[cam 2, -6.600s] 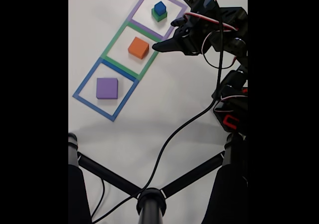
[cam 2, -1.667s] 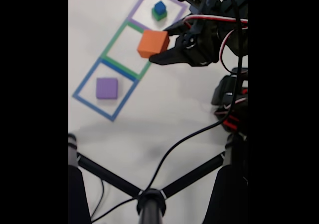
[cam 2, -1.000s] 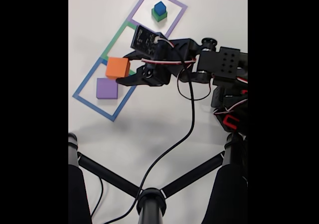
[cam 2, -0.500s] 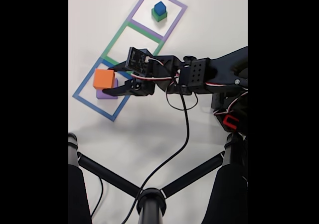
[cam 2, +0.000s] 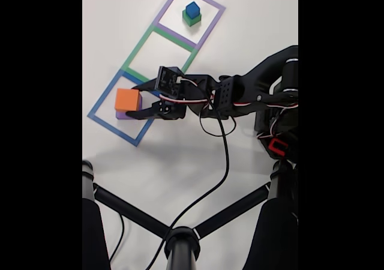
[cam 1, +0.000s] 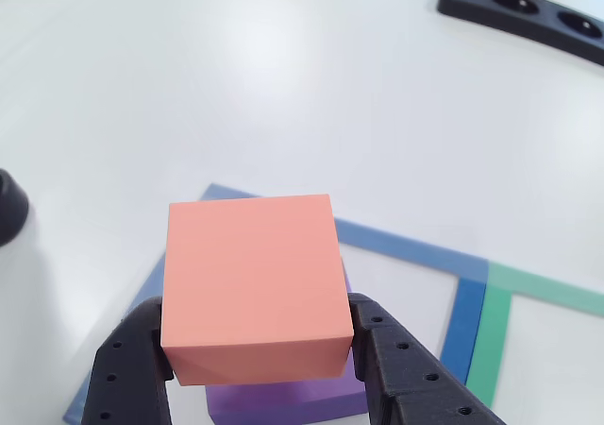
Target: Tower of hanoi
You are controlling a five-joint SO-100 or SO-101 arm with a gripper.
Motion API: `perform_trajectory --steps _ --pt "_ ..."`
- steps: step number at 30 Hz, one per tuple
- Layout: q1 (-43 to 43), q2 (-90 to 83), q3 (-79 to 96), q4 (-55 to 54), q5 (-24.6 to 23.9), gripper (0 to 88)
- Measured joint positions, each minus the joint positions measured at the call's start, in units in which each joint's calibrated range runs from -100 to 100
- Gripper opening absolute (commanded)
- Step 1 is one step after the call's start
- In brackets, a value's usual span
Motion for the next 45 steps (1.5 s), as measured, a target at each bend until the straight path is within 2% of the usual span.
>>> perform_trajectory --steps 7,27,45 --pt "-0.82 6.08 -1.74 -4.82 0.00 10.2" --pt "0.16 12.49 -3.83 -8.43 0.00 10.8" --pt "0.16 14.77 -4.70 -11.08 0.00 22.7"
